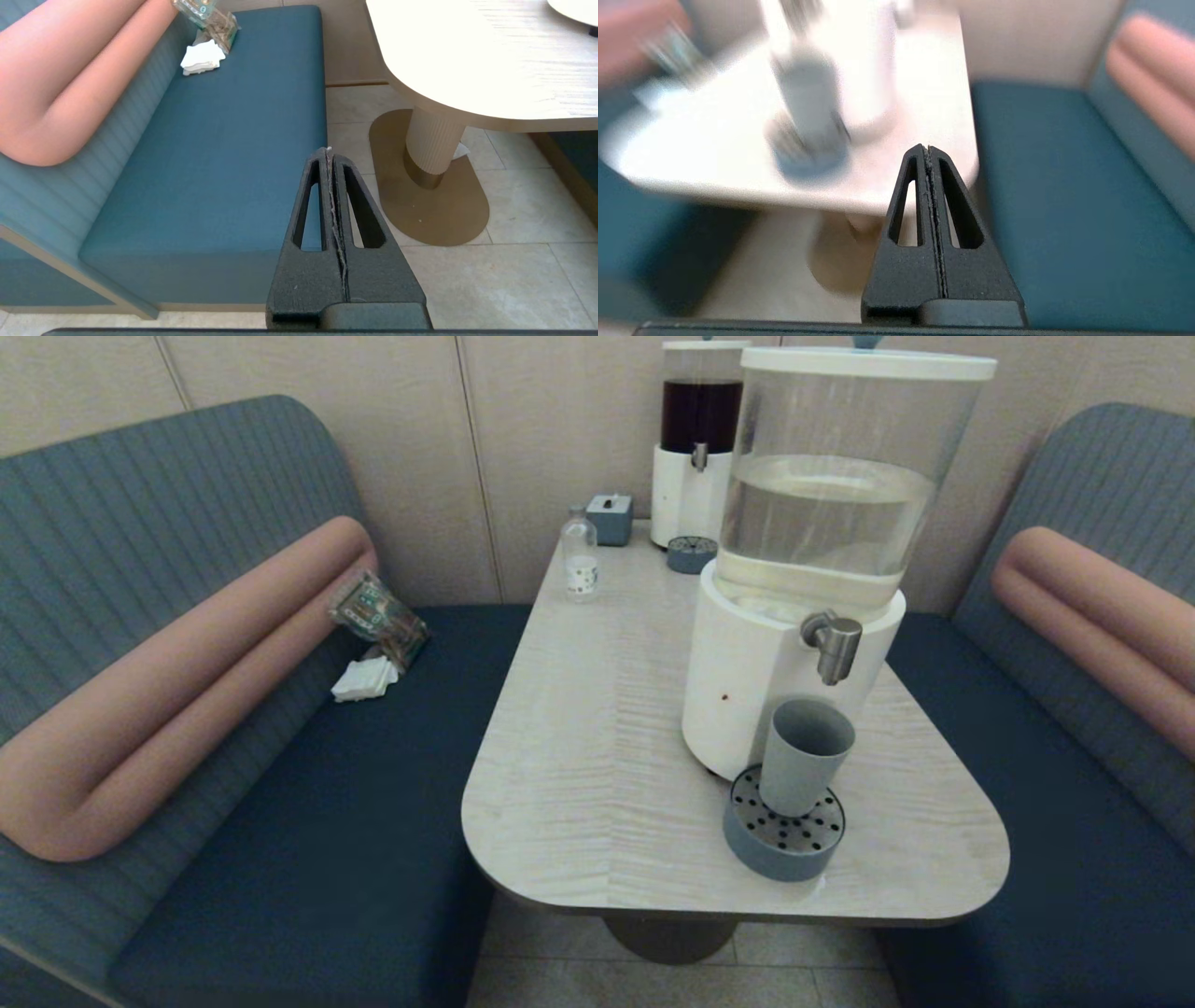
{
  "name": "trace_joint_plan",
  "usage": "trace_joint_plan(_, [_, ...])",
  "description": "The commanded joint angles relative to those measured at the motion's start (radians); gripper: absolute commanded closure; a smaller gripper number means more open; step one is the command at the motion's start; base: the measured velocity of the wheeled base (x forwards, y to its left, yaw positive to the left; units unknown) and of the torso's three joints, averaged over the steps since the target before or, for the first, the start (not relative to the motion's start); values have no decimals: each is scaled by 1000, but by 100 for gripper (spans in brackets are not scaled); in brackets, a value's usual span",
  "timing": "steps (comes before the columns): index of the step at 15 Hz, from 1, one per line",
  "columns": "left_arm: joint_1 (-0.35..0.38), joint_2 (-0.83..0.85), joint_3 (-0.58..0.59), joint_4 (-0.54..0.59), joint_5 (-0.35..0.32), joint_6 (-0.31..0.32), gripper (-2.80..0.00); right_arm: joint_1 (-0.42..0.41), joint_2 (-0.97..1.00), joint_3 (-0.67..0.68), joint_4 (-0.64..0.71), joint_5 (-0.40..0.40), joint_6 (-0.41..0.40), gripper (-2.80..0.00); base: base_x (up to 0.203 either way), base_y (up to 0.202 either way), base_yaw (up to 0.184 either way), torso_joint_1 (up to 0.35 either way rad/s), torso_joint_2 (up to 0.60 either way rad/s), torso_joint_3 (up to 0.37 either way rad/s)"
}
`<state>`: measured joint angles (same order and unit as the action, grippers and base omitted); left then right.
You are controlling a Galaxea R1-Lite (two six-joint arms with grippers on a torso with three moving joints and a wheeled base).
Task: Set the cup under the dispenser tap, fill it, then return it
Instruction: Turn on the faucet
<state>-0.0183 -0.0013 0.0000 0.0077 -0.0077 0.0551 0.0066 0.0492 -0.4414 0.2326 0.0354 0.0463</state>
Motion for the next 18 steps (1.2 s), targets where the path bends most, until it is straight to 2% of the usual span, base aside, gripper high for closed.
trace_joint_plan(1, [0, -2, 0, 0, 0, 0, 0, 7, 174, -232, 68, 5, 48, 0, 0, 0, 0, 0, 0, 0])
trace_joint_plan(6, [0, -2, 0, 0, 0, 0, 0, 17, 672, -686, 255, 3, 100, 0, 0, 0, 0, 0, 0, 0])
trace_joint_plan(8, [0, -2, 0, 0, 0, 0, 0, 25, 871, -898, 398, 13, 97, 0, 0, 0, 0, 0, 0, 0])
trace_joint_plan(10, [0, -2, 0, 0, 0, 0, 0, 45, 1052, -1101, 607, 33, 60, 0, 0, 0, 0, 0, 0, 0])
trace_joint_plan(12, [0, -2, 0, 0, 0, 0, 0, 99, 1173, -1257, 759, 46, 31, 0, 0, 0, 0, 0, 0, 0])
trace_joint_plan(15, [0, -2, 0, 0, 0, 0, 0, 171, 1315, -1444, 866, 49, 15, 0, 0, 0, 0, 0, 0, 0])
trace_joint_plan(18, [0, -2, 0, 0, 0, 0, 0, 253, 1418, -1495, 835, 9, -13, 0, 0, 0, 0, 0, 0, 0])
